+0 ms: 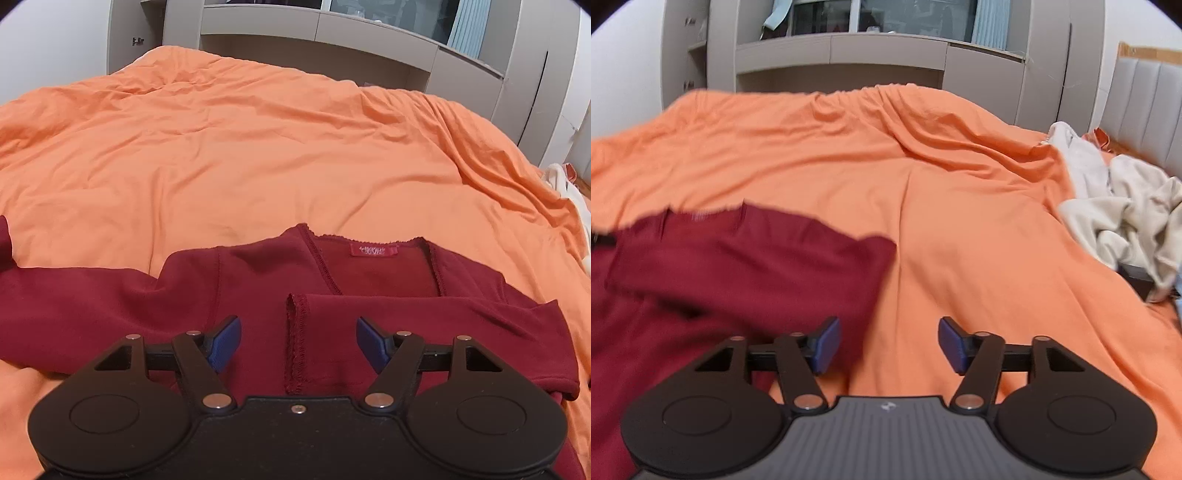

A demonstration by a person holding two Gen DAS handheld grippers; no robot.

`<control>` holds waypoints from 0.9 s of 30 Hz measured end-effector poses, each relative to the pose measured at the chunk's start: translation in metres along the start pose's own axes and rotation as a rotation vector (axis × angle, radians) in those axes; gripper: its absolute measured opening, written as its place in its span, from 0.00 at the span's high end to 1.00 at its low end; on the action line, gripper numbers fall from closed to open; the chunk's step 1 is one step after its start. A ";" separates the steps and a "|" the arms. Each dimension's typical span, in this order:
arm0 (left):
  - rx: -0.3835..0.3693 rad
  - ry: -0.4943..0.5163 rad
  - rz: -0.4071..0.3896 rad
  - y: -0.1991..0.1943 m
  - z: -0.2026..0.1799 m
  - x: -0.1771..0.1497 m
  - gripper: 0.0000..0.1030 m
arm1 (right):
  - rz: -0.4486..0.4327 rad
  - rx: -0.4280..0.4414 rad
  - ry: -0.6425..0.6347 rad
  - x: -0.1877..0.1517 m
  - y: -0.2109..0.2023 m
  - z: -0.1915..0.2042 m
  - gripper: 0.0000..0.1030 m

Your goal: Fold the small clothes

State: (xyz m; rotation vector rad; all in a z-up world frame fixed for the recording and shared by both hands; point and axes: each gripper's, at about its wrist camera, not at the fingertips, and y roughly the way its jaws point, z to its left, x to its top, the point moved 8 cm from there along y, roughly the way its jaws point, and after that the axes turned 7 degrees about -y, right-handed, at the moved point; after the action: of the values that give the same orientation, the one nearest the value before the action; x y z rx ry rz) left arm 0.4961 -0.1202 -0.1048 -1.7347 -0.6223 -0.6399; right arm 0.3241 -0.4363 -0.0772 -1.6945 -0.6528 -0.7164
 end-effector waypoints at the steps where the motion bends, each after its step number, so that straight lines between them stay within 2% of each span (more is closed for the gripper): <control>1: 0.007 0.001 0.006 0.000 0.001 -0.002 0.30 | 0.008 0.003 -0.016 -0.005 -0.001 0.004 0.33; 4: 0.033 0.011 0.029 0.006 0.002 -0.008 0.30 | 0.029 0.006 -0.036 -0.016 0.007 0.013 0.36; 6: 0.040 0.015 0.039 0.008 0.003 -0.011 0.30 | 0.027 0.018 -0.022 -0.016 0.015 0.019 0.45; 8: 0.044 0.018 0.042 0.009 0.004 -0.014 0.28 | 0.005 0.005 -0.012 -0.014 0.020 0.021 0.46; 10: 0.053 0.017 0.044 0.010 0.005 -0.016 0.27 | -0.007 0.003 -0.003 -0.010 0.025 0.022 0.54; 12: 0.061 0.017 0.047 0.012 0.006 -0.017 0.31 | -0.012 0.004 0.010 -0.010 0.026 0.021 0.91; 13: 0.067 0.018 0.051 0.013 0.006 -0.018 0.34 | -0.016 0.006 0.020 -0.010 0.025 0.021 0.94; 15: 0.083 0.017 0.063 0.016 0.008 -0.019 0.49 | -0.027 -0.019 0.032 -0.011 0.020 0.016 0.98; 17: 0.102 0.010 0.080 0.020 0.012 -0.022 0.52 | -0.022 -0.031 0.037 -0.013 0.019 0.014 0.98; 21: 0.098 0.005 0.085 0.021 0.014 -0.023 0.53 | 0.001 -0.006 0.032 -0.015 0.020 0.019 0.97; 22: 0.083 -0.006 0.074 0.016 0.014 -0.020 0.50 | -0.001 -0.009 0.034 -0.014 0.018 0.019 0.95; 23: 0.068 -0.024 0.066 0.011 0.015 -0.016 0.40 | -0.007 -0.004 0.036 -0.012 0.015 0.019 0.91; 24: 0.054 -0.043 0.057 0.006 0.017 -0.013 0.28 | -0.012 0.001 0.041 -0.010 0.011 0.019 0.80; 25: 0.037 -0.067 0.040 -0.001 0.019 -0.007 0.24 | -0.018 0.005 0.046 -0.008 0.007 0.018 0.71; 26: 0.023 -0.086 0.022 -0.008 0.022 -0.001 0.20 | -0.027 0.008 0.049 -0.005 0.002 0.018 0.51; 27: 0.018 -0.099 0.008 -0.015 0.024 0.003 0.19 | -0.039 0.009 0.048 -0.002 -0.003 0.018 0.39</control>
State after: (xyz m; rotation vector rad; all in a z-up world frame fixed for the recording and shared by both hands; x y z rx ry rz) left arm 0.4907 -0.0929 -0.0977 -1.7593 -0.6868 -0.5439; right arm 0.3227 -0.4179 -0.0799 -1.6548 -0.6562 -0.7786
